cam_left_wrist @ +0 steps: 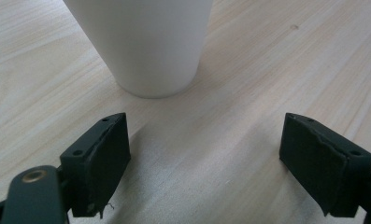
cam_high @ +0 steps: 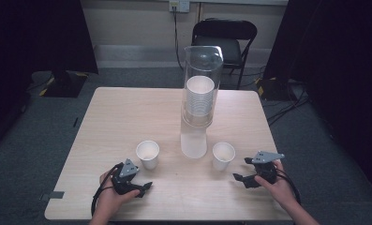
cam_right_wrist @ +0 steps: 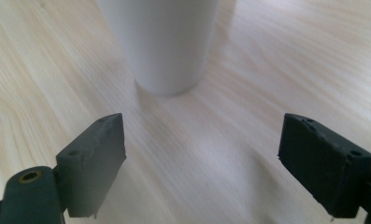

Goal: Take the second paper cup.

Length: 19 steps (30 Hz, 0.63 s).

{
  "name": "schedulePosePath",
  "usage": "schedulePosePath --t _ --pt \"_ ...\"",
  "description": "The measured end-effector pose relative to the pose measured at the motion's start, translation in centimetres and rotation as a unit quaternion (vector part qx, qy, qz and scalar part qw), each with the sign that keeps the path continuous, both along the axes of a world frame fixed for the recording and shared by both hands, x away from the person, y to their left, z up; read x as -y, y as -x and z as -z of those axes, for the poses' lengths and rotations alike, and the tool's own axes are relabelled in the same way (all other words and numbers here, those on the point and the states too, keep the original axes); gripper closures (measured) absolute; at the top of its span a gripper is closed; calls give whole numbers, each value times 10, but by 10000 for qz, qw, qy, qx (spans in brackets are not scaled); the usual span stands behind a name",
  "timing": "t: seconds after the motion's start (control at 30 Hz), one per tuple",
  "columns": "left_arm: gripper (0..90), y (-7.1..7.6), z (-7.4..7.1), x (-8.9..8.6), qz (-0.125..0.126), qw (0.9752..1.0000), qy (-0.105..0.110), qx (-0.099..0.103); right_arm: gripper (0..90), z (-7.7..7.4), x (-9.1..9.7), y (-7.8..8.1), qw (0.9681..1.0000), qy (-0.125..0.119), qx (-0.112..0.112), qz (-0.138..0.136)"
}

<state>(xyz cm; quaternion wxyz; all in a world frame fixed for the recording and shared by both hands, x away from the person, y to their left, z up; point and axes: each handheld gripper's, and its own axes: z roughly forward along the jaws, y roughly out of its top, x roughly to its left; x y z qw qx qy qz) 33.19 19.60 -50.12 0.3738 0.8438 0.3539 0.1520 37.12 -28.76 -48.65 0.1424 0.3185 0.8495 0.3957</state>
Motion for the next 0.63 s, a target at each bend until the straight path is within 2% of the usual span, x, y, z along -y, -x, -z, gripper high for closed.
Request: schedulePosePath --t 0.17,0.27,0.3,0.43,0.63 --pt "158 0 0 0 -2 10000 7 -3 147 12 13 5 9998 43 -158 114" --pt "158 0 0 0 -2 10000 2 -2 144 12 18 4 9997 -69 -209 99" --pt "158 0 0 0 -2 10000 3 -1 145 13 19 4 9997 -33 -226 84" --pt "158 0 0 0 -3 10000 -1 -1 140 13 16 5 9997 223 -70 58" --pt "158 0 0 0 -5 10000 3 2 139 13 16 5 9997 232 -63 52"
